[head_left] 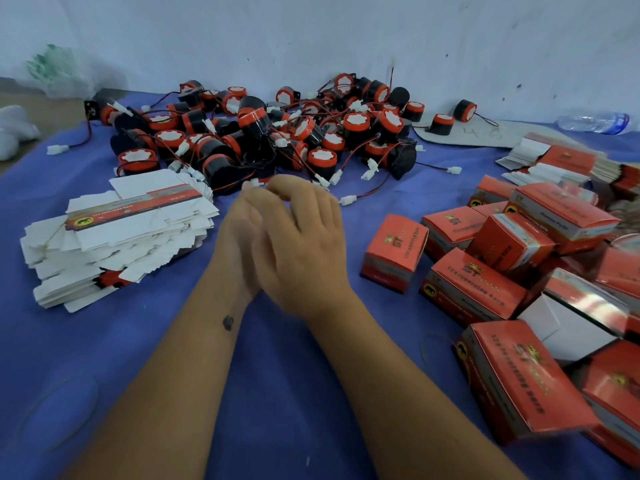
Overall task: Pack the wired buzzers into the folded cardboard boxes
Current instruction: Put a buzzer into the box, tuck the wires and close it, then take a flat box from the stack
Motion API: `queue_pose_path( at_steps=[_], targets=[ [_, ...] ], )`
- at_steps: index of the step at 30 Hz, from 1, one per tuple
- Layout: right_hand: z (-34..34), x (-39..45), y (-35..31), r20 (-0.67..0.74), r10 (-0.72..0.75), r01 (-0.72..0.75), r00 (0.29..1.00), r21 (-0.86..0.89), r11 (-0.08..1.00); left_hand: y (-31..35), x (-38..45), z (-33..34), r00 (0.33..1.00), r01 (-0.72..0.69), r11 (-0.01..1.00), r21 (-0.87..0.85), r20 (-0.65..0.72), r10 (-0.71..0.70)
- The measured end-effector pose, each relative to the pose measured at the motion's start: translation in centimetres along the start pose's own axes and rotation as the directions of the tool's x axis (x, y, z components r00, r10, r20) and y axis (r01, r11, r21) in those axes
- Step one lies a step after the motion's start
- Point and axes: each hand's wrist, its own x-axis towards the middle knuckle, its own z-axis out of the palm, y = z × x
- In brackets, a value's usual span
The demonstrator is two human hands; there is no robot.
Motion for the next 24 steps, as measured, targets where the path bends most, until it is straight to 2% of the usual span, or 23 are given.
queue_pose_path(
  at_steps=[1, 3, 5, 7, 8, 9, 10, 12, 13, 14, 15, 17, 18, 20, 22, 24],
  targets=[
    [0.3, 0.0, -0.1, 0.060, 0.042, -0.047, 0.997, 0.097, 0.994, 0.0, 0.0, -0.2, 1.000, 0.007, 0.997, -0.080, -0.008, -0.008],
    [0.7, -0.1, 0.1, 0.226, 0.256, -0.315, 0.940, 0.281, 0.907, 0.2, 0.2, -0.5, 0.998, -0.009, 0.991, -0.132, -0.056, 0.001],
    [1.2, -0.3, 1.0, 0.361, 0.506, -0.614, 0.783, 0.316, 0.724, 0.5, 0.2, -0.6, 0.977, -0.082, 0.995, 0.048, -0.192, 0.090],
    [1.2, -0.3, 2.7, 0.360, 0.728, -0.811, 0.583, 0.316, 0.493, 0.6, -0.3, -0.3, 0.937, -0.156, 0.955, 0.251, -0.269, 0.224],
    [0.8, 0.0, 3.8, 0.326, 0.818, -0.866, 0.473, 0.340, 0.366, 0.6, -0.5, -0.2, 0.910, -0.200, 0.900, 0.388, -0.267, 0.318],
    [0.3, 0.2, 4.9, 0.290, 0.884, -0.893, 0.367, 0.376, 0.247, 0.4, -0.7, -0.4, 0.868, -0.254, 0.782, 0.570, -0.223, 0.444],
    [-0.2, 0.4, 6.0, 0.254, 0.926, -0.897, 0.280, 0.412, 0.158, 0.3, -0.9, -0.6, 0.810, -0.296, 0.598, 0.745, -0.135, 0.570],
    [-1.2, 0.4, 7.9, 0.145, 0.970, -0.890, 0.194, 0.443, 0.111, 0.6, -1.4, -1.0, 0.651, -0.337, 0.187, 0.923, 0.085, 0.754],
    [-1.6, 0.3, 8.5, 0.083, 0.982, -0.889, 0.171, 0.444, 0.118, 0.8, -1.4, -1.4, 0.584, -0.313, 0.034, 0.949, 0.164, 0.795],
    [-1.8, 0.2, 9.0, 0.040, 0.988, -0.887, 0.150, 0.447, 0.117, 1.1, -1.3, -1.8, 0.563, -0.236, -0.077, 0.969, 0.201, 0.802],
    [-2.0, 0.1, 9.2, 0.021, 0.990, -0.888, 0.139, 0.446, 0.116, 1.5, -1.2, -2.1, 0.603, -0.098, -0.145, 0.985, 0.175, 0.778],
    [-2.1, -0.2, 9.4, 0.008, 0.986, -0.907, 0.166, 0.394, 0.150, 2.0, -1.2, -2.6, 0.767, 0.216, -0.188, 0.958, -0.047, 0.640],
    [-2.0, -0.3, 9.3, 0.006, 0.981, -0.917, 0.194, 0.356, 0.179, 2.1, -1.2, -2.8, 0.817, 0.315, -0.211, 0.925, -0.152, 0.557],
    [-1.8, -0.4, 8.7, -0.003, 0.962, -0.923, 0.275, 0.278, 0.264, 2.1, -1.3, -2.9, 0.844, 0.353, -0.265, 0.897, -0.184, 0.504],
    [-1.5, -0.4, 7.8, 0.004, 0.922, -0.897, 0.387, 0.234, 0.375, 2.2, -1.4, -2.6, 0.826, 0.315, -0.280, 0.907, -0.117, 0.551],
    [-1.1, -0.5, 6.9, 0.070, 0.870, -0.856, 0.488, 0.234, 0.461, 2.2, -1.3, -2.1, 0.813, 0.271, -0.302, 0.914, -0.049, 0.581]
  ],
)
